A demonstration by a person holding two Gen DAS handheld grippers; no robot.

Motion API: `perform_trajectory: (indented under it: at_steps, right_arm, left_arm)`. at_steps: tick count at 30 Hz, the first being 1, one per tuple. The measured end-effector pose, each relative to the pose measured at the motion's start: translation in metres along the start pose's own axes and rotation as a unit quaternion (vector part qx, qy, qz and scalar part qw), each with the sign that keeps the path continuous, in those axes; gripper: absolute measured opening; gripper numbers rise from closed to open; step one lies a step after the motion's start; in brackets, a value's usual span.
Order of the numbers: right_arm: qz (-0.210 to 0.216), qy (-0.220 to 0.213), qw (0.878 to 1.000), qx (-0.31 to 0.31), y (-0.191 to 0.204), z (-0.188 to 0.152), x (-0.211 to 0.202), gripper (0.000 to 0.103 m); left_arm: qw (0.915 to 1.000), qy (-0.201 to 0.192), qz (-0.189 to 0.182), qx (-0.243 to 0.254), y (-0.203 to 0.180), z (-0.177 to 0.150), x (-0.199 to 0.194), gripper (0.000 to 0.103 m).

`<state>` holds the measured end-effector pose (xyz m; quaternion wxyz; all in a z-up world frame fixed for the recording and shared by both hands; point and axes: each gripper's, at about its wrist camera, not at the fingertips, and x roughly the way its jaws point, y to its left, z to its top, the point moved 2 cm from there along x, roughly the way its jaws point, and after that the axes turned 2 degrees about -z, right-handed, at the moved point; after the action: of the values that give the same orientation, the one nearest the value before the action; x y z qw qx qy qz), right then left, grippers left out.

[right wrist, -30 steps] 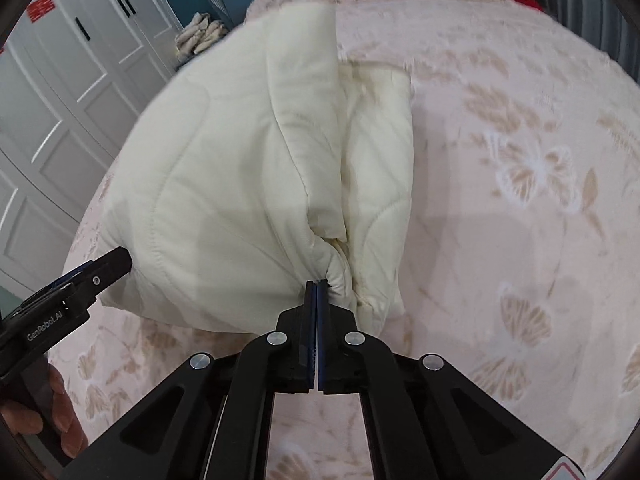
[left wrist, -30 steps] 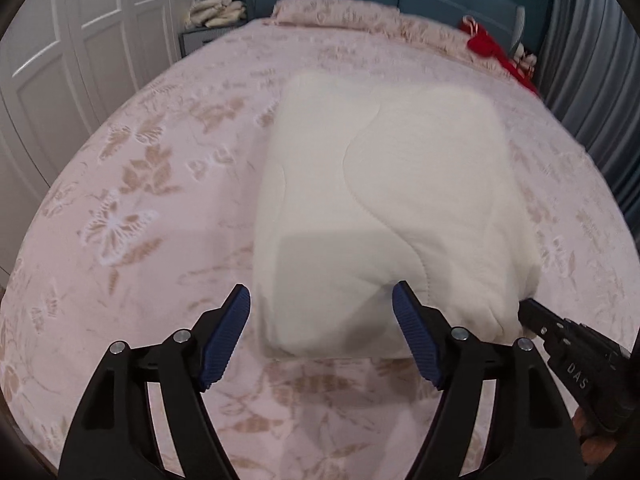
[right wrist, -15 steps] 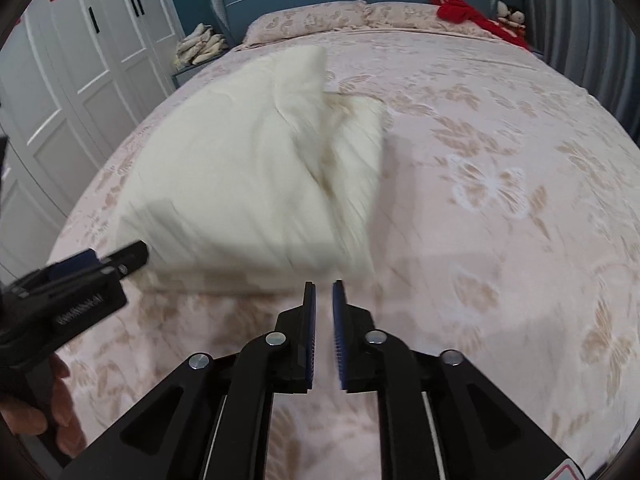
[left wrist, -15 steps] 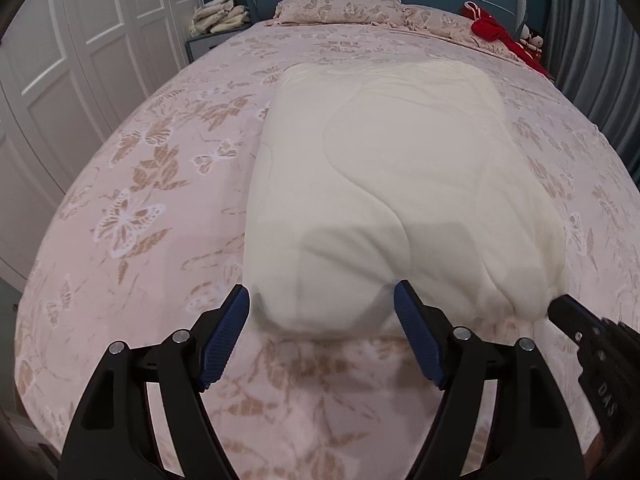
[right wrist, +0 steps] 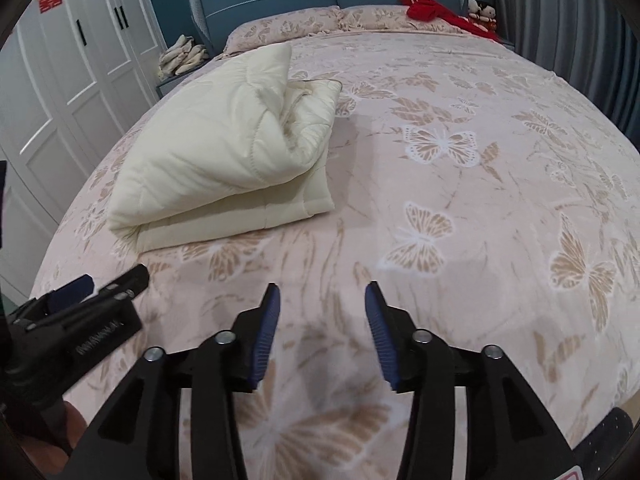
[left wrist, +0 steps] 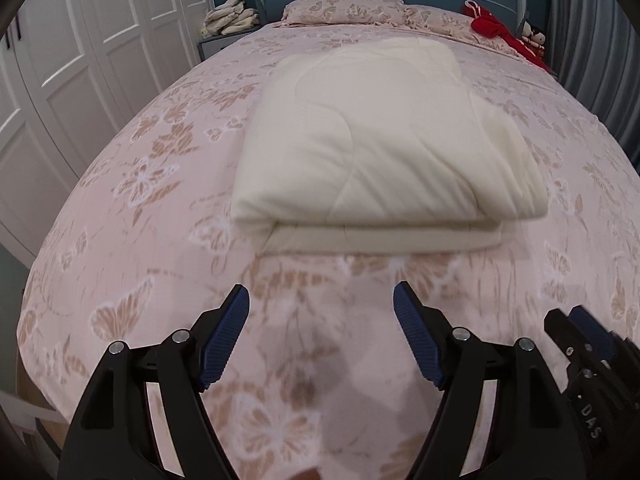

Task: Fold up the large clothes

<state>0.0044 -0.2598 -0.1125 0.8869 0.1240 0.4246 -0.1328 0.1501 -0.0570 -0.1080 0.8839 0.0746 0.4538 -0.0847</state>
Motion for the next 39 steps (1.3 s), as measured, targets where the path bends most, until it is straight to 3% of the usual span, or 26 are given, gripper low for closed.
perform_trajectory:
  at_steps: [15,26,39]
  right_arm:
    - [0.006,0.005,1.000,-0.027,0.024,-0.022,-0.015,0.049]
    - [-0.008,0.003,0.999,-0.032,0.027,-0.023,-0.017,0.049]
    - [-0.017,-0.004,0.999,-0.041,0.031,-0.022,-0.021,0.049]
  left_arm:
    - [0.9999,-0.001,0.013,0.009,-0.002,-0.037,-0.015,0.073]
    - [0.9993,-0.014,0.033,0.005,0.000,-0.041,-0.021,0.073]
    - [0.9992,-0.023,0.031,-0.007,0.005,-0.041,-0.026,0.073]
